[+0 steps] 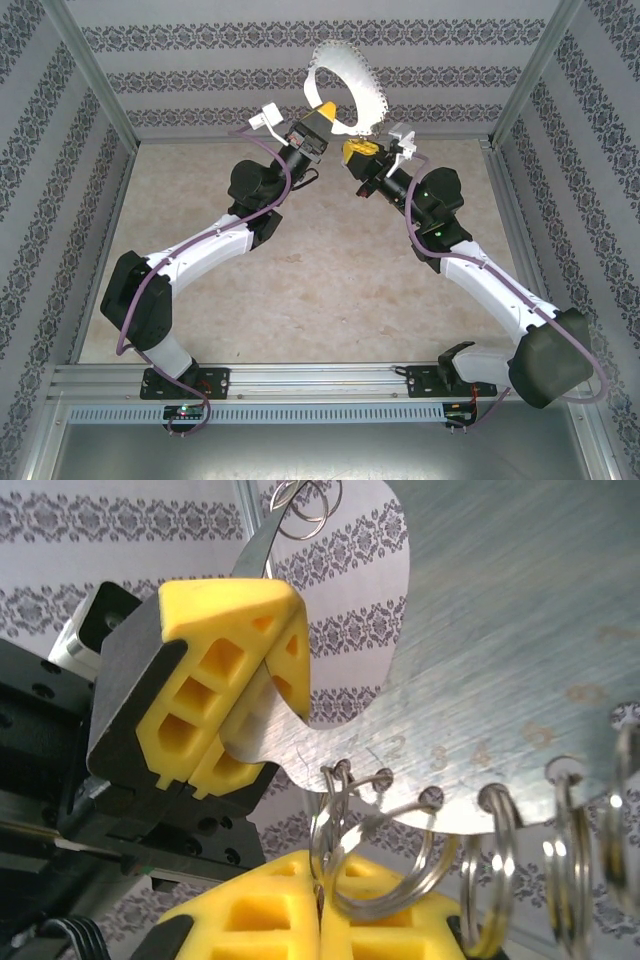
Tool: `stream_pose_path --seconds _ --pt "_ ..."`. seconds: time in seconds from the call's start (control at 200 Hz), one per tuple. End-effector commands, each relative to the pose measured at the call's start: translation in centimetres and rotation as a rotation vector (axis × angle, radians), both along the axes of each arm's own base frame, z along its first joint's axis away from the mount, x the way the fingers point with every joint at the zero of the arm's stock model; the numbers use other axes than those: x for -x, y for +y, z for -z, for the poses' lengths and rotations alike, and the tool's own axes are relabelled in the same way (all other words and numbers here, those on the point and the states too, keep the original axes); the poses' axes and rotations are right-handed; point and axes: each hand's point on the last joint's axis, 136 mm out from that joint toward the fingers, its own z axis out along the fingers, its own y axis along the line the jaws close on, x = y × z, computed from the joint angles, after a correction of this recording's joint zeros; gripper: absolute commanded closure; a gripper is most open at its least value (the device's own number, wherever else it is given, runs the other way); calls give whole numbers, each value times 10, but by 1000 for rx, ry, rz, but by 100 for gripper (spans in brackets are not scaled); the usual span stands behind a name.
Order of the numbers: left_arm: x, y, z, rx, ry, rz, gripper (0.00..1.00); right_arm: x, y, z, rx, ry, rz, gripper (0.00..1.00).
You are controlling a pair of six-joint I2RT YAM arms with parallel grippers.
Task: Put the keys on the keyring
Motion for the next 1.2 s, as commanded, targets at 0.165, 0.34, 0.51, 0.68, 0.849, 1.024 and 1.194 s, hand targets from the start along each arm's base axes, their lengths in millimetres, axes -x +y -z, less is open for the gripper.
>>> stream_pose_path --seconds 0.165,0.34,0.51,0.68,0.849,1.024,1.194 --pt "13 13 -15 85 -58 -24 100 15 3 11 0 35 -53 100" --pt "10 14 -6 66 -35 -51 98 16 -11 13 6 71 -19 100" --pt "4 20 10 43 26 -101 75 14 -26 5 -15 161 -73 100" --pt "-3 22 27 31 76 -127 51 11 -33 5 -21 282 -167 100" --pt "-4 27 50 16 145 -139 44 -5 -43 14 -27 403 -216 100" --pt "10 39 69 -73 192 -174 40 -14 -50 16 -19 459 -286 100" --pt "25 56 83 -213 227 -248 37 -14 -46 17 13 483 -403 100"
